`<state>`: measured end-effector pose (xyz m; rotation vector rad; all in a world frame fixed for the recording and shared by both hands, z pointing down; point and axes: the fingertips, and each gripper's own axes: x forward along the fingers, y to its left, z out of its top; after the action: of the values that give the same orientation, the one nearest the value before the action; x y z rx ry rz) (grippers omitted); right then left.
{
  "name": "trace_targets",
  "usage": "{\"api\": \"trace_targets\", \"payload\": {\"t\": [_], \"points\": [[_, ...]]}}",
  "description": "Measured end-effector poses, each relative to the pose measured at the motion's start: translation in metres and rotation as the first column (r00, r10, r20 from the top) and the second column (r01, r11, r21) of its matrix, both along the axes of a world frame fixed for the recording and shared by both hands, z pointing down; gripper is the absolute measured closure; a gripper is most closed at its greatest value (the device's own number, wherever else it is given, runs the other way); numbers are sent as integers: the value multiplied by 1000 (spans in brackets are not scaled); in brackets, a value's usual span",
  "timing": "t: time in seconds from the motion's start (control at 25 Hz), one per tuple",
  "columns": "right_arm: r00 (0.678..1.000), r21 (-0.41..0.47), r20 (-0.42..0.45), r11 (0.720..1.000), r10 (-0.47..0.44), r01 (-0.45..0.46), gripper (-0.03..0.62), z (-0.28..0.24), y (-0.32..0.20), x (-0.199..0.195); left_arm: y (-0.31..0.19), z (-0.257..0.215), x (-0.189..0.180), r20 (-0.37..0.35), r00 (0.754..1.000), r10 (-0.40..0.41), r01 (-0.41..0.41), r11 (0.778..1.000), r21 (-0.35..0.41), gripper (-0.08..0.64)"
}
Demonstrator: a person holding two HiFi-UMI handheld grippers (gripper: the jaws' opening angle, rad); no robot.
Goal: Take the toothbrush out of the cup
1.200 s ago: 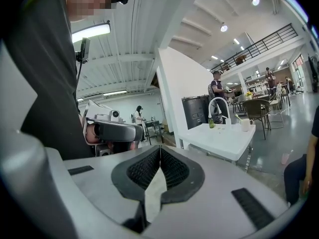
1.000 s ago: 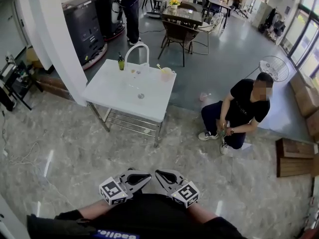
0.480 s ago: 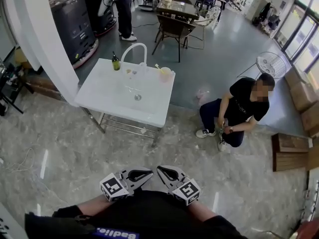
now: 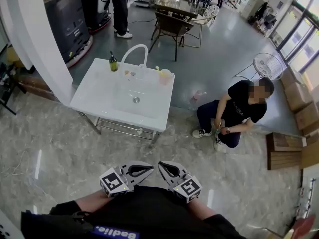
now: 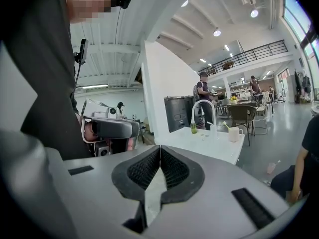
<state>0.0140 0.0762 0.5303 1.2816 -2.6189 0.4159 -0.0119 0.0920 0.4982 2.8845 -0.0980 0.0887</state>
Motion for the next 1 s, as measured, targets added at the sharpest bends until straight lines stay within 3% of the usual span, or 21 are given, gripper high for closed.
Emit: {"api": "trace_targets", "payload": {"t": [0.64,1.0], "points": [[999,39,1,998,43,-43,580,-9,-58,-13,-54,-14,-13,-47,997,53,-53,999,-1,554],[999,69,29,997,-29,27,580,-10,-77,10,-73,-19,9,-47,998,-37,38,999,15,554]]}}
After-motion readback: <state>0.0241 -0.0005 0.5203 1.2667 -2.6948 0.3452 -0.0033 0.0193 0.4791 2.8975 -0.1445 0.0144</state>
